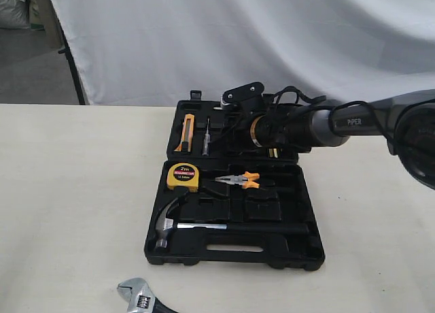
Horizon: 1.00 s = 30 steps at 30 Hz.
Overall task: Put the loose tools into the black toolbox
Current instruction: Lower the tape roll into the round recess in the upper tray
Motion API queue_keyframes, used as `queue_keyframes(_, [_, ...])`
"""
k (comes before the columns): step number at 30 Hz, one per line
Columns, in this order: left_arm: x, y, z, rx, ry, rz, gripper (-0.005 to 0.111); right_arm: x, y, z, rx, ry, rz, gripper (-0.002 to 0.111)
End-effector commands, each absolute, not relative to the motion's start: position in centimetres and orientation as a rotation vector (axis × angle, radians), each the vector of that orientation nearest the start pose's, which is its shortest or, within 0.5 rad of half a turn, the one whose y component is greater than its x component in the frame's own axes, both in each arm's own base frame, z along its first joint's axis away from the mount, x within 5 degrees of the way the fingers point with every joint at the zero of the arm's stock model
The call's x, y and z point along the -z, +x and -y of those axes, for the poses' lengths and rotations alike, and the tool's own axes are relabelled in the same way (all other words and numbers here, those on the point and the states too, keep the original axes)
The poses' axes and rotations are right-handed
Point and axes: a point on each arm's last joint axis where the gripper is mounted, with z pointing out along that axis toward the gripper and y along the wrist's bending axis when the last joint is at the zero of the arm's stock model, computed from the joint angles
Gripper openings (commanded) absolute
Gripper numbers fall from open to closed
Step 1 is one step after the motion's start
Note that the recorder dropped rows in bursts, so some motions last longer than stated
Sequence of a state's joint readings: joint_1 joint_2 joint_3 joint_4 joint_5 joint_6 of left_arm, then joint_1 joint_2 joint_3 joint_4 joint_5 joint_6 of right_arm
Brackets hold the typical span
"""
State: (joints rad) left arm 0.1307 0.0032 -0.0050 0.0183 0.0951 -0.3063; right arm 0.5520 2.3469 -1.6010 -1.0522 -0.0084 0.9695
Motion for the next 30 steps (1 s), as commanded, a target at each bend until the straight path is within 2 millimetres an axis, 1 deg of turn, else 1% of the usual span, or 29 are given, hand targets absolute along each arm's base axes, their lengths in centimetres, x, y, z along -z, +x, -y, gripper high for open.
queue_keyframes(1, [-20.8, 5.5, -0.9, 0.103, -0.346, -1.526, 0.001, -10.7, 43.3, -26.8, -0.258, -0.702, -2.125, 0.000])
queue_keyframes(11, [-20.8, 5.5, -0.9, 0.103, -0.346, -1.526, 0.001, -10.7, 43.3, -26.7, -0.233, -0.709, -2.129, 0.001])
queue_keyframes(13, [-20.8, 5.5, -0.9, 0.103, -0.346, -1.526, 0.001, -10.6, 43.4, -26.6, -0.221, -0.705, -2.135, 0.009])
queue_keyframes(17, [-20.8, 5.5, -0.9, 0.103, -0.346, -1.526, 0.001, -10.6, 43.4, -26.5, -0.213, -0.702, -2.139, 0.041])
queue_keyframes(18, [-20.8, 5.5, -0.9, 0.103, -0.346, -1.526, 0.001, -10.6, 43.4, -26.5, -0.213, -0.702, -2.139, 0.047])
queue_keyframes(20, [-20.8, 5.5, -0.9, 0.103, -0.346, -1.526, 0.001, -10.6, 43.4, -26.5, -0.213, -0.702, -2.139, 0.056])
queue_keyframes(24, [-20.8, 5.5, -0.9, 0.103, -0.346, -1.526, 0.001, -10.8, 43.4, -26.6, -0.243, -0.667, -2.145, 0.063])
queue_keyframes(28, [-20.8, 5.5, -0.9, 0.103, -0.346, -1.526, 0.001, -11.5, 43.4, -26.9, -0.279, -0.662, -2.124, 0.070])
queue_keyframes(30, [-20.8, 5.5, -0.9, 0.103, -0.346, -1.526, 0.001, -11.9, 43.2, -27.1, -0.289, -0.655, -2.117, 0.075])
